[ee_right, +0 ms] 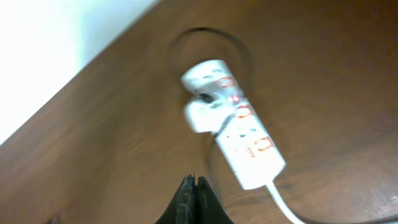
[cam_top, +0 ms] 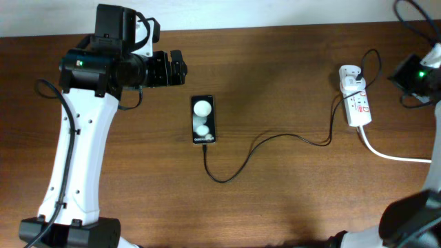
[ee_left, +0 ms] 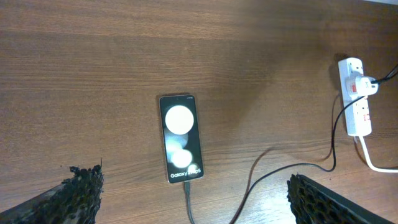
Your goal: Plug charger to phone and switch on socket
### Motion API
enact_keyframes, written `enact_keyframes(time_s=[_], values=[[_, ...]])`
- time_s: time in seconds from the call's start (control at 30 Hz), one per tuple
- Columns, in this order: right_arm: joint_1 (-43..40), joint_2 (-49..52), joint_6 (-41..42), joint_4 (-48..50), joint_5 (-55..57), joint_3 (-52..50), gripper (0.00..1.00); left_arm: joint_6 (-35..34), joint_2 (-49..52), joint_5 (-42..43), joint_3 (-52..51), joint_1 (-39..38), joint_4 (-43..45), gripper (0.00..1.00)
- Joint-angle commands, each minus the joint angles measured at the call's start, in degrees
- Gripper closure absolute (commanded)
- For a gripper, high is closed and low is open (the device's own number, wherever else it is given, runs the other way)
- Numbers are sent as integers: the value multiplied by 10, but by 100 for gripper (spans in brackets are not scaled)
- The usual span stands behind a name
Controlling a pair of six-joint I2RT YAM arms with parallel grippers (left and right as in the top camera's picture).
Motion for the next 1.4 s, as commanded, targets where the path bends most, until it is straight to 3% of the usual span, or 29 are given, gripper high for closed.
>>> enact_keyframes(time_s=[0.0,0.13,0.33,0.37,0.4,0.43,0.6,1.03,1.17,1.37], values=[[54,-58,-95,-15,-42,4,96,5,2,-4,1,2,1,1],[162,-129,-110,-73,-39,4,94,5,2,-4,1,2,1,1],[248,-240,-110,-196,-18,4,72,5,2,-4,1,2,1,1],[247,-257,-110,-223,-18,4,52,5,2,-4,1,2,1,1],[247,-272,-110,-253,-17,4,19,5,2,-4,1,2,1,1],[247,-282,-110,-279,-17,3,1,5,2,-4,1,2,1,1],[247,-292,-108,-383,-26,3,1,5,2,-4,1,2,1,1],[247,-285,-108,-356,-19,-1,1,5,2,-4,1,2,1,1],[252,-359,-108,-211,-13,-90,1,5,2,-4,1,2,1,1],[292,-584,-108,119,-1,-440,1,5,2,-4,1,2,1,1]])
